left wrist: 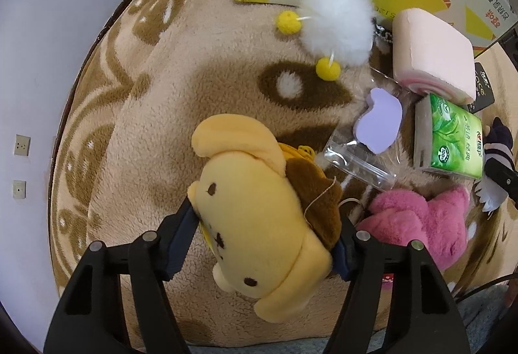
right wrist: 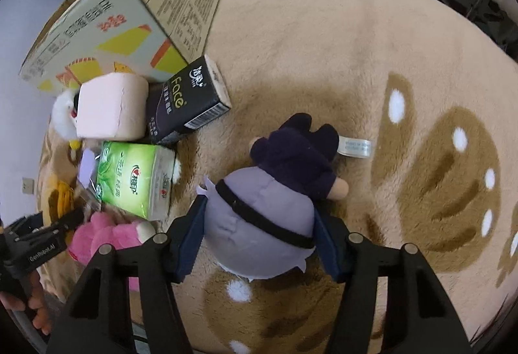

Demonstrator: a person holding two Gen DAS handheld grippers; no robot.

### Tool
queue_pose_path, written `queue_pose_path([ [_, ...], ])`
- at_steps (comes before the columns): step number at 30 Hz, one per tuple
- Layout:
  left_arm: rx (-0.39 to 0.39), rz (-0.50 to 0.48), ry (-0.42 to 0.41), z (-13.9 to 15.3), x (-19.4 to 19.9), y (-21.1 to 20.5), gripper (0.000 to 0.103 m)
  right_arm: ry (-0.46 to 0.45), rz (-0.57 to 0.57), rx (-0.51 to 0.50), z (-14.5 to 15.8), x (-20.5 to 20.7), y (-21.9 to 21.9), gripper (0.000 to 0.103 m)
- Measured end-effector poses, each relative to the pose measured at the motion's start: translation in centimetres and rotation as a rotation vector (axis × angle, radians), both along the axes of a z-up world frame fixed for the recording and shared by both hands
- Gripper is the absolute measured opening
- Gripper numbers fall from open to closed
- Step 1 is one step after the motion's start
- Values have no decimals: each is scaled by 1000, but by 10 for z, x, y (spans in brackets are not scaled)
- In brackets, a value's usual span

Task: Organize soft objects
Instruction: 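Close left tool on yellow dog plush while right tool closes on purple-haired doll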

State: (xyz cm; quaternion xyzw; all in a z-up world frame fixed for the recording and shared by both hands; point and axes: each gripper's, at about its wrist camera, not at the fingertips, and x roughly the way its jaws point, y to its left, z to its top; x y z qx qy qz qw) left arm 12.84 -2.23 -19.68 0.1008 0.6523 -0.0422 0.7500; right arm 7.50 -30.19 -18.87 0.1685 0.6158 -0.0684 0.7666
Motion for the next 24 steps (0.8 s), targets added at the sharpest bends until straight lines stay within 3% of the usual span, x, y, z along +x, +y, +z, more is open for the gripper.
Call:
queue_pose_path([
  [17, -3, -8, -96, 30, -23, -2, 61, -50, 35, -25, 18, -4, 16, 62],
  [24, -27, -9, -252, 71, -43, -6, 61, -143, 42, -32, 49, -25, 18, 62],
])
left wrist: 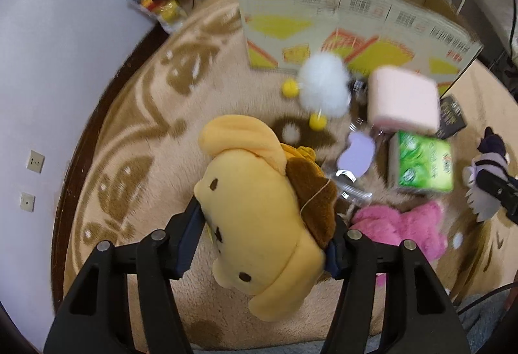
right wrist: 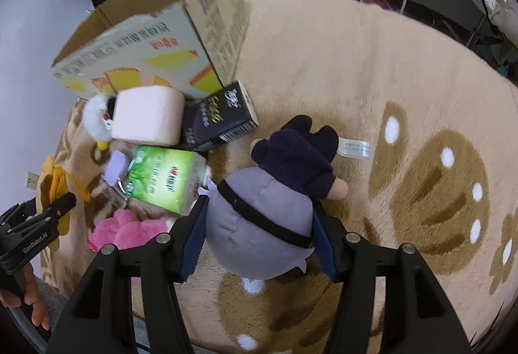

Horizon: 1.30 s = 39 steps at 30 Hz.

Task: Organize soft objects
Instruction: 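Close left tool on yellow dog plush while right tool closes on purple-haired doll, then lift both plushes and carry them over the cardboard box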

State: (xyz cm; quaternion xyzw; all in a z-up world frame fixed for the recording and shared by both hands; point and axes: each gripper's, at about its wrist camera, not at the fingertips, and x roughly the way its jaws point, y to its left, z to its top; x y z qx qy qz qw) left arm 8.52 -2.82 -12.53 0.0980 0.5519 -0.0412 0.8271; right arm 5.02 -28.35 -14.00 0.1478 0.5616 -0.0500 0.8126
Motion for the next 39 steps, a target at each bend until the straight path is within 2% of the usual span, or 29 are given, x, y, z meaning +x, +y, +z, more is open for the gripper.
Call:
queue_pose_path([
  [4, -24, -11, -96, 23, -11, 0, 61, -78, 6, -9, 22, -8, 0, 62],
  [8, -5, -30, -233, 48, -27, -3, 61, -171, 9, -23, 40, -14, 8, 62],
  [16, -53, -51, -384, 75, -43, 1, 61, -361, 19, -32, 72, -22, 22, 63],
  [22, -92, -45, -548, 102, -48, 7, 61, -525, 51, -73, 97, -32, 34, 63],
  [30, -124, -79, -643, 137, -47, 3, 61, -619, 46, -88, 120, -31, 40, 63],
  [33, -138, -103, -702, 156, -45, 2, 61, -654, 56, -95, 131, -28, 42, 63],
  [36, -147, -106, -746, 170, -41, 3, 61, -689, 83, -122, 145, -21, 44, 63],
  [39, -171, -101, -756, 182, -29, 4, 61, -721, 111, -165, 158, -13, 46, 63],
])
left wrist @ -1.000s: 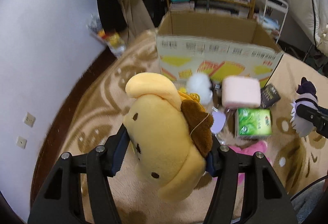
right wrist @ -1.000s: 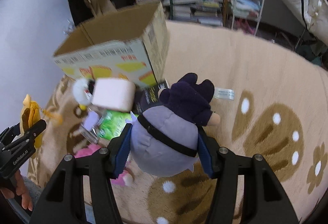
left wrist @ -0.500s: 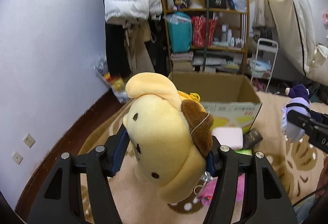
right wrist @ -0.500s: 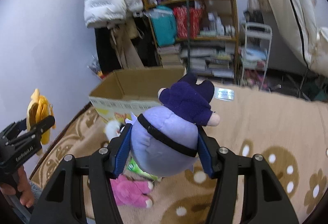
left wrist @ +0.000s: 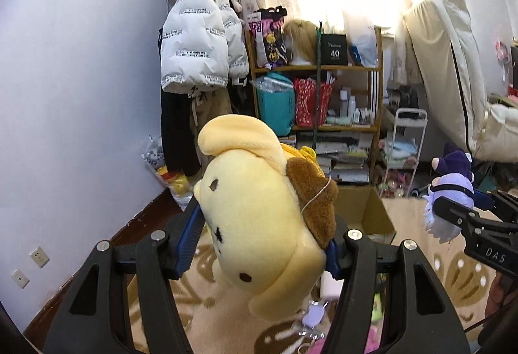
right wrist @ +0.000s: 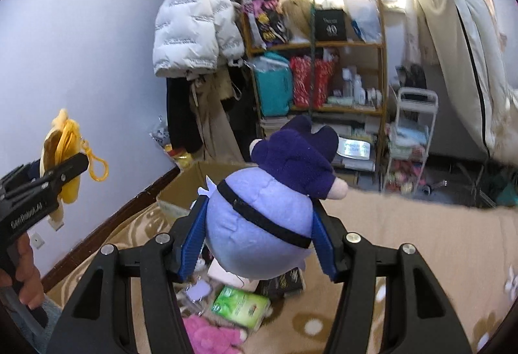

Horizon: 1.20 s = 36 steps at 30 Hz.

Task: Organize soft objects
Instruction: 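Lift both plushes and carry them over the cardboard box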

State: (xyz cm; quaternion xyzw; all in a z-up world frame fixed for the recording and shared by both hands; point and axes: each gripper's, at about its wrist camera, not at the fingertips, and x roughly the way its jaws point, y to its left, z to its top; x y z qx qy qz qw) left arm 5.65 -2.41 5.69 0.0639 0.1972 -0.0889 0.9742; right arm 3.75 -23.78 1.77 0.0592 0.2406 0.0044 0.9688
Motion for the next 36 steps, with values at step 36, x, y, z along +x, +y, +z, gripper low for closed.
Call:
queue_pose_path([
  [36, 28, -12, 95, -55, 127, -41, 65, -42, 12, 51, -34, 100, -24, 65],
])
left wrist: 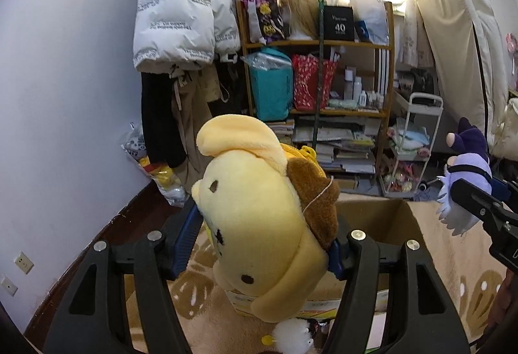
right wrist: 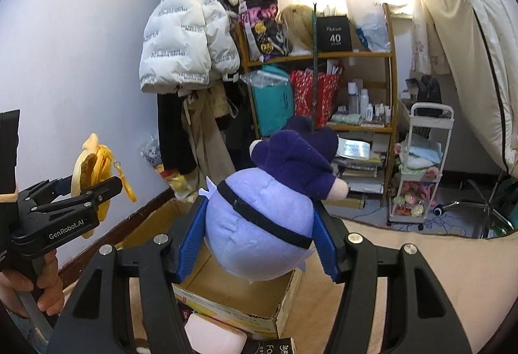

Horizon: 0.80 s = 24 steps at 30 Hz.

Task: Organize soft objects
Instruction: 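Lift both plushes and carry them over the cardboard box, then open both tools to drop the plushes into the box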

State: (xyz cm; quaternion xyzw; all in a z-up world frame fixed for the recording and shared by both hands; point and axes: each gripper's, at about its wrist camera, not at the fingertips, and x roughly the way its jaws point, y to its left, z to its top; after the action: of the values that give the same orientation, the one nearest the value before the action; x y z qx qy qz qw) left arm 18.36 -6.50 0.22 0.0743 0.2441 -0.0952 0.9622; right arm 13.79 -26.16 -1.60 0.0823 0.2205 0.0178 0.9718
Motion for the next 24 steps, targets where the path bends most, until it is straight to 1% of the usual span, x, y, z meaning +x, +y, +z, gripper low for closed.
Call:
queue_pose_path([
  [5, 15, -8, 47, -20, 13, -6, 65, 36, 33, -9, -16, 10, 7, 65],
  [12, 47, -17, 131, -43, 28, -15, 67, 114, 78, -22, -42, 23, 16, 66],
  [15, 38, -22, 168, -51, 35, -17, 68, 133, 82, -21, -47, 25, 16, 67],
  [18, 42, -19, 185, -56, 37, -18, 72, 149, 80, 1, -52, 26, 12, 69],
  [21, 54, -16, 204, -60, 39, -20, 78, 174, 92, 17, -55, 29, 11, 69],
  [24, 60, -13, 202, -61, 38, -21, 83, 189, 105, 18, -58, 30, 12, 69],
])
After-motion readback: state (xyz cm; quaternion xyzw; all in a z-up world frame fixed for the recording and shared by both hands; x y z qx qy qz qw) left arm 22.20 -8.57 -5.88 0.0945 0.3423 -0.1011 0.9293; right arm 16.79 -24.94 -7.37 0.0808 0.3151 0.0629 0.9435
